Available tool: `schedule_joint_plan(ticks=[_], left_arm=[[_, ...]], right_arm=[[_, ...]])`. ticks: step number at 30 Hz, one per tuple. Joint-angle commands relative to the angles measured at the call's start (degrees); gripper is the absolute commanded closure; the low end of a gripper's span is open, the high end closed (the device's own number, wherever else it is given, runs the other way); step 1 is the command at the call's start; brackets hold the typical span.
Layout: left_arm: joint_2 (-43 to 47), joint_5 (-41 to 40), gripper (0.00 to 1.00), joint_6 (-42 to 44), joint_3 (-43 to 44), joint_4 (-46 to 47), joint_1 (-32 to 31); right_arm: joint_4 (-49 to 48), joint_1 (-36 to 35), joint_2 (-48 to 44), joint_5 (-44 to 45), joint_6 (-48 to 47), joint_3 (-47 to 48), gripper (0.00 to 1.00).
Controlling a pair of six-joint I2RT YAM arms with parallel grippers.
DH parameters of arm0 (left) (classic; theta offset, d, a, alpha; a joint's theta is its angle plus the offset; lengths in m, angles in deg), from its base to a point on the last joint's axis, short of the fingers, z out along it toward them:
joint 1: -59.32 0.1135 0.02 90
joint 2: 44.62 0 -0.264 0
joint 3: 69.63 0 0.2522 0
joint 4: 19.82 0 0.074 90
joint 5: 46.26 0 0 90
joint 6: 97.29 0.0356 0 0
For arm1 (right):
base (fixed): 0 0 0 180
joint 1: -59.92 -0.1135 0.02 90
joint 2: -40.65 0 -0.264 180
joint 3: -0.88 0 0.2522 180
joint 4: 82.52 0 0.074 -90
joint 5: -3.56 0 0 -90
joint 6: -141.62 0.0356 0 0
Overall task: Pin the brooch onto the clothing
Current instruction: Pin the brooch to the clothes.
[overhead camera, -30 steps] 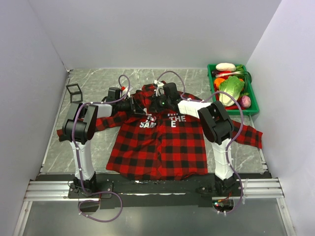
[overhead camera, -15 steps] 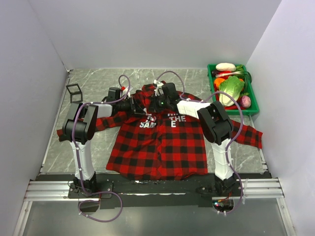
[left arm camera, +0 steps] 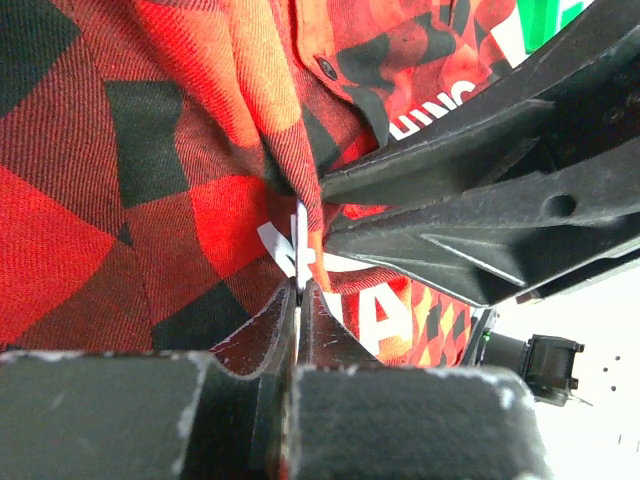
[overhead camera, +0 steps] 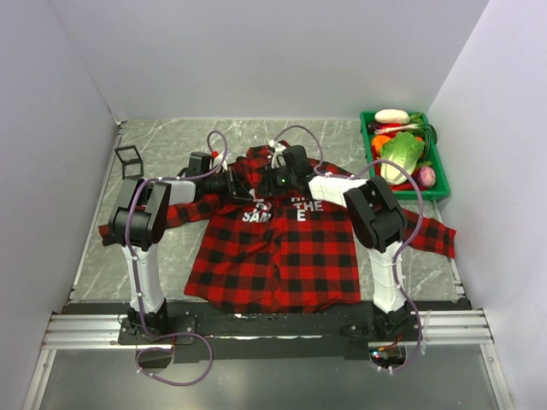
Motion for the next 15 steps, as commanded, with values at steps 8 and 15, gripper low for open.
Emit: schedule_joint_plan(ticks=[8,15], left_arm=[[1.5,5.2,0.99,1.9,4.1,-2.2,0.1],[0.3,8.9,0.99,1.6,4.9,-3.6,1.3]], right_arm=[[2.6,1.6,-8.0,0.4,-11.2,-4.2,0.65],[1.9,1.4,-8.5,-1.1,-20.0,-4.9,0.69]])
